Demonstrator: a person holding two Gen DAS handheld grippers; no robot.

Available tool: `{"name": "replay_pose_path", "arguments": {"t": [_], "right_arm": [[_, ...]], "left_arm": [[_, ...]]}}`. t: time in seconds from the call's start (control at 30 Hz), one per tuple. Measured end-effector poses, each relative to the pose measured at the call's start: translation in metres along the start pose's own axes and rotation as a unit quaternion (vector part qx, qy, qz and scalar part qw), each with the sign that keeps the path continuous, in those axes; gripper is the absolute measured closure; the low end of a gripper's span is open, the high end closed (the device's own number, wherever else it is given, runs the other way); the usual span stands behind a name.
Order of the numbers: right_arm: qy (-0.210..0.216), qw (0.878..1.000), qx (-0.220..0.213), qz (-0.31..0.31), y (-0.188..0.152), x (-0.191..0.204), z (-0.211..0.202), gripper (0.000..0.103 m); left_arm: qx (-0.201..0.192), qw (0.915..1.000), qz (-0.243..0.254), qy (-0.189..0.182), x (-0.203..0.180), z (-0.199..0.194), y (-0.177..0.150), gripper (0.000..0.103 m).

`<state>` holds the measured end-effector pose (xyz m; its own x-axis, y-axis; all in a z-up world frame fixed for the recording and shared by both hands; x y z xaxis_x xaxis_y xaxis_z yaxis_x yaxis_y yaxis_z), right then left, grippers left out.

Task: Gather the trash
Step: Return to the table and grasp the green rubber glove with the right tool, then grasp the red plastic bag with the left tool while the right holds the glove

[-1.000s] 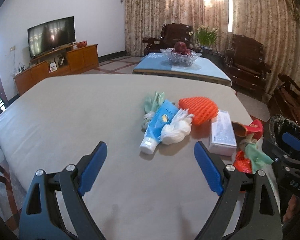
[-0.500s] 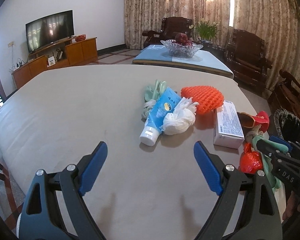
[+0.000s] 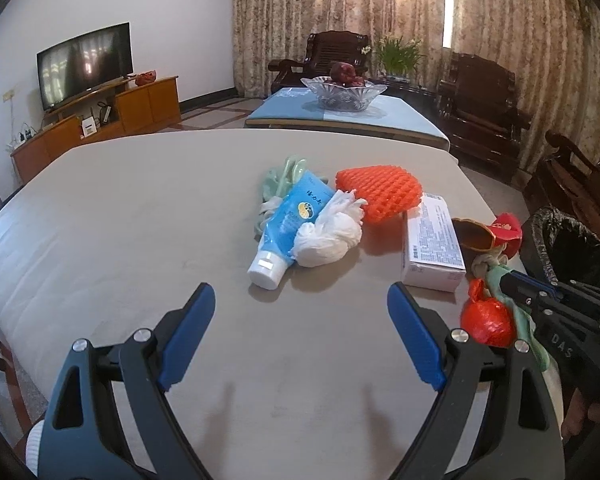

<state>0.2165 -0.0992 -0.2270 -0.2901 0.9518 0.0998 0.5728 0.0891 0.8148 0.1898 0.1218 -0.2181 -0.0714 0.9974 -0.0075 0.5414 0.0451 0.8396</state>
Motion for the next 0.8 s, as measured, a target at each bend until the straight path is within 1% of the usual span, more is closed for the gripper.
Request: {"name": "replay_pose_path", "arguments": {"t": [0.2, 0.27, 0.5, 0.73, 0.77, 0.8], "right_arm": [[0.024, 0.999, -0.016, 0.024, 0.010, -0.007, -0.024, 0.100], [0.026, 0.999, -0.020, 0.026, 0.012, -0.010, -0.031, 0.100], [0.008, 0.999, -0.022, 0.033, 0.008, -0.023, -0.045, 0.100], [0.000, 0.999, -0.021, 0.049, 0.005, -0.037, -0.048, 0.100], [0.000, 0.998, -0.021, 0.051, 0.005, -0.038, -0.048, 0.100], [0.000, 0.998, -0.021, 0.052, 0.004, -0.038, -0.047, 0.100]], "left_arm": [[0.001, 0.9999, 0.003, -0.016, -0.012, -0.002, 0.000, 0.019], [0.003, 0.9997, 0.002, -0.025, -0.018, -0.003, 0.000, 0.019], [0.010, 0.9976, 0.007, -0.068, -0.053, -0.005, -0.005, 0.020], [0.025, 0.9932, 0.039, -0.106, -0.092, 0.003, -0.017, 0.020], [0.031, 0.9925, 0.040, -0.111, -0.095, 0.005, -0.018, 0.020], [0.036, 0.9918, 0.039, -0.116, -0.098, 0.008, -0.020, 0.025]]}}
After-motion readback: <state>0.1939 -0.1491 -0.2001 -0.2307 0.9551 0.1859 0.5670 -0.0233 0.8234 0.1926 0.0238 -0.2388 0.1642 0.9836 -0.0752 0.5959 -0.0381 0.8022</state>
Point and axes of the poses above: each gripper's, at about its wrist camera, not at the fingertips, and z roughly the way its jaws point, x to its left, y to its top, the point moved 4 cm from there along z, roughly the way its jaws point, and after that the axes turned 6 degrees about -x, right-handed, at the moved point
